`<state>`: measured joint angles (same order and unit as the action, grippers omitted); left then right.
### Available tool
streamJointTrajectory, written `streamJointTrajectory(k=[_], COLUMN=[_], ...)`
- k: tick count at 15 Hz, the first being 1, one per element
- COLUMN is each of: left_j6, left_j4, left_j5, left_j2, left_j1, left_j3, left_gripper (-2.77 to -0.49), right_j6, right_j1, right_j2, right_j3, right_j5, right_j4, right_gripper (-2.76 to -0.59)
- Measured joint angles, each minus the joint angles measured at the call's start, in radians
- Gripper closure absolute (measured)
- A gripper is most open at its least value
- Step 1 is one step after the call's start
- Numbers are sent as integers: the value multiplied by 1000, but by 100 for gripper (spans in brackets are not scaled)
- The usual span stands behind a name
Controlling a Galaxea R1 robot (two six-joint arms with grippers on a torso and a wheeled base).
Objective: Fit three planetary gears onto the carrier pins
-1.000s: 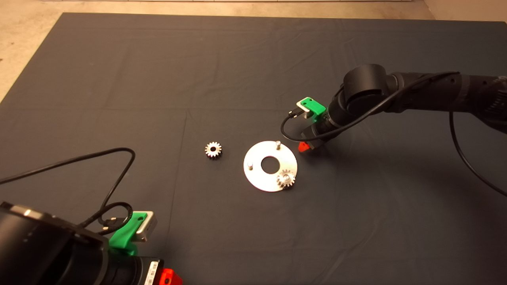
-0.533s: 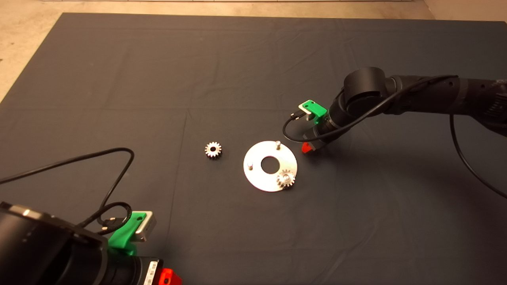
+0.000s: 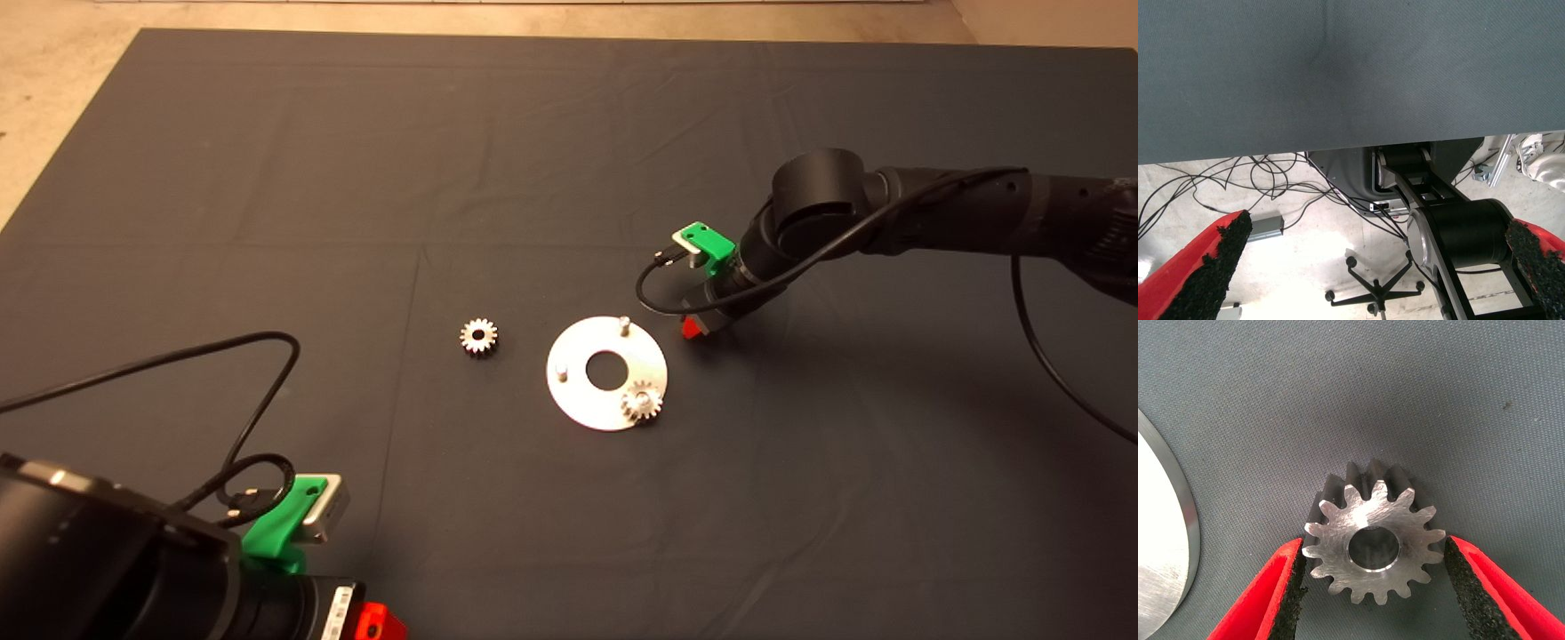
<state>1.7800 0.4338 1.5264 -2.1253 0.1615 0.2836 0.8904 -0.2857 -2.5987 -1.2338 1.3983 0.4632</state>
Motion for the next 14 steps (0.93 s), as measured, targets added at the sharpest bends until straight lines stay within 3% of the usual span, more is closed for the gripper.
streamJointTrajectory(k=[6,8,10,14], left_j6=[0,0,0,0], left_j4=[0,0,0,0], left_j5=[0,0,0,0], left_j2=[0,0,0,0], left_j1=[0,0,0,0], left_j3=[0,0,0,0], left_gripper=[-277,-277,-277,-277], right_j6=[0,0,0,0], right_j1=[0,0,0,0], right_j2=[0,0,0,0], right_j3=[0,0,-1,-1], right_j5=[-5,-22,-61,-71], right_j4=[0,0,1,1], right_gripper=[-125,-118,-109,-102])
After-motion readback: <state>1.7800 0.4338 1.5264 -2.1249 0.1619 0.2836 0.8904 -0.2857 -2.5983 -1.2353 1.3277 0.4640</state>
